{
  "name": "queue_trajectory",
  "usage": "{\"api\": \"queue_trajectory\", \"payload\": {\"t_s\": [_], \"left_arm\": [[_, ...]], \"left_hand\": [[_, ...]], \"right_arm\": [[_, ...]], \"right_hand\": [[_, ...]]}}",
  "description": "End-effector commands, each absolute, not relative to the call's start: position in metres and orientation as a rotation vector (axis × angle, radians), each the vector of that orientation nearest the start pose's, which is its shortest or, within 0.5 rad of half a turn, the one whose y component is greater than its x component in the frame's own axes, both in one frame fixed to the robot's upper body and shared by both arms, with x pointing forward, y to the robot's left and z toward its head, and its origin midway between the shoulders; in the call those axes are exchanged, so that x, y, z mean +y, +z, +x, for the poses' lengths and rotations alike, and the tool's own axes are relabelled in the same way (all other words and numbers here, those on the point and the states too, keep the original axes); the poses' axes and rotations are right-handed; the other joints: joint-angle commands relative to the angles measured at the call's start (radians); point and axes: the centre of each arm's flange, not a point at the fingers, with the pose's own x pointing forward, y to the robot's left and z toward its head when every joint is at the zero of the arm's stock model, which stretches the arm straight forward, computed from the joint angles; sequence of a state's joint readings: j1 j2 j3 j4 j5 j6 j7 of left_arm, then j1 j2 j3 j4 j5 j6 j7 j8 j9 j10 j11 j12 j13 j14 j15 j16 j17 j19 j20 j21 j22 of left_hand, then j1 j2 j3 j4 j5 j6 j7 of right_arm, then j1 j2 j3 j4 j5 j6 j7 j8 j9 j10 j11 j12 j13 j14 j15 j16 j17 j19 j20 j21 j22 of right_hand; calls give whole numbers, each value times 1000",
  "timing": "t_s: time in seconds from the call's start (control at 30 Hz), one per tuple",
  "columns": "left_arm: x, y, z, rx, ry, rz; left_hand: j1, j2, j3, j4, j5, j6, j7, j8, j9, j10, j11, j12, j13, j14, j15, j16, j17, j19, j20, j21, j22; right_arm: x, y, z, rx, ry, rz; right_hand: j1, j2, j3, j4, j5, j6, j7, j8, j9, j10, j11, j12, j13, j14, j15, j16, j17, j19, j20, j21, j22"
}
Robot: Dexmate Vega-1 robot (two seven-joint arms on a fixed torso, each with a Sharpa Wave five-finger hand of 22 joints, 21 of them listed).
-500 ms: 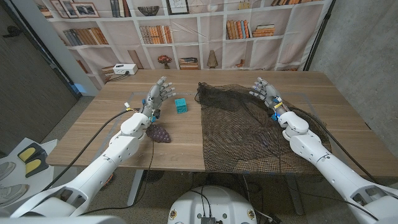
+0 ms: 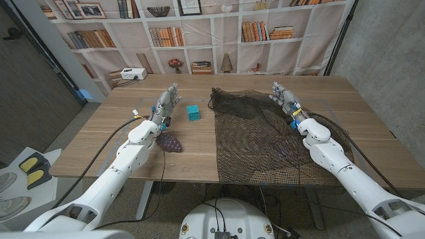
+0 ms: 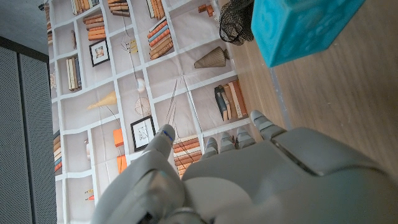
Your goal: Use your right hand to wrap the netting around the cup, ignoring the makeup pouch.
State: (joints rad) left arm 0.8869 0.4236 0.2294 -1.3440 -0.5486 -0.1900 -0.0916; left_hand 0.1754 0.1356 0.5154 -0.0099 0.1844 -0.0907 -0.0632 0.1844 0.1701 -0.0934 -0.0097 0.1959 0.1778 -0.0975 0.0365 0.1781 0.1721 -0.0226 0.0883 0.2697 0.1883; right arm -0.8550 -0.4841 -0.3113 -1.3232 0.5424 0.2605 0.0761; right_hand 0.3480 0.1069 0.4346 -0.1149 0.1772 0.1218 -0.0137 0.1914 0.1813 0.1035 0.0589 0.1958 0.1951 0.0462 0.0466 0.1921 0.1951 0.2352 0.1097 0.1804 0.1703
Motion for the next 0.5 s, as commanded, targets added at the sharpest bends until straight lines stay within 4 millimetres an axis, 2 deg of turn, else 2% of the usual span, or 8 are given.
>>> {"api": "queue_trajectory", "payload": {"t_s": [0.03,0.13,0.17,0.37,0.5], "left_arm": [[300,-31,640,-565,-107,-14],[305,-31,635,-573,-88,-8],[306,-31,634,-575,-85,-9],[314,-34,627,-568,-53,-16],[319,-36,624,-568,-51,-12]], "left_hand": [[13,-3,10,-9,-4,42,-23,14,4,29,20,15,5,17,18,10,1,0,27,-2,6],[19,2,17,-13,-6,76,-29,19,6,51,22,21,7,48,35,17,2,14,53,2,9],[21,3,19,-14,-7,87,-29,21,6,65,30,26,8,56,40,18,2,17,57,3,10],[28,5,31,-20,-9,117,-21,19,8,118,36,41,13,121,50,30,6,60,95,19,14],[28,7,38,-18,-9,143,-15,20,9,160,42,53,16,176,52,43,10,75,104,25,17]], "right_arm": [[-269,-1,641,-643,186,-225],[-261,6,638,-659,167,-295],[-259,8,637,-667,160,-318],[-243,21,630,-697,137,-430],[-232,27,627,-716,139,-492]], "right_hand": [[12,2,7,-10,1,17,-14,10,4,3,6,2,2,8,16,7,0,0,10,6,5],[19,5,9,-16,3,30,-17,14,5,15,7,7,2,25,18,14,0,1,12,9,6],[20,6,9,-17,3,34,-17,15,5,20,8,9,3,30,17,16,1,1,12,10,7],[31,9,13,-25,5,45,-21,17,6,41,10,15,4,52,9,25,2,7,11,15,8],[35,11,14,-28,6,51,-23,18,6,51,12,18,4,59,6,28,3,9,11,16,9]]}}
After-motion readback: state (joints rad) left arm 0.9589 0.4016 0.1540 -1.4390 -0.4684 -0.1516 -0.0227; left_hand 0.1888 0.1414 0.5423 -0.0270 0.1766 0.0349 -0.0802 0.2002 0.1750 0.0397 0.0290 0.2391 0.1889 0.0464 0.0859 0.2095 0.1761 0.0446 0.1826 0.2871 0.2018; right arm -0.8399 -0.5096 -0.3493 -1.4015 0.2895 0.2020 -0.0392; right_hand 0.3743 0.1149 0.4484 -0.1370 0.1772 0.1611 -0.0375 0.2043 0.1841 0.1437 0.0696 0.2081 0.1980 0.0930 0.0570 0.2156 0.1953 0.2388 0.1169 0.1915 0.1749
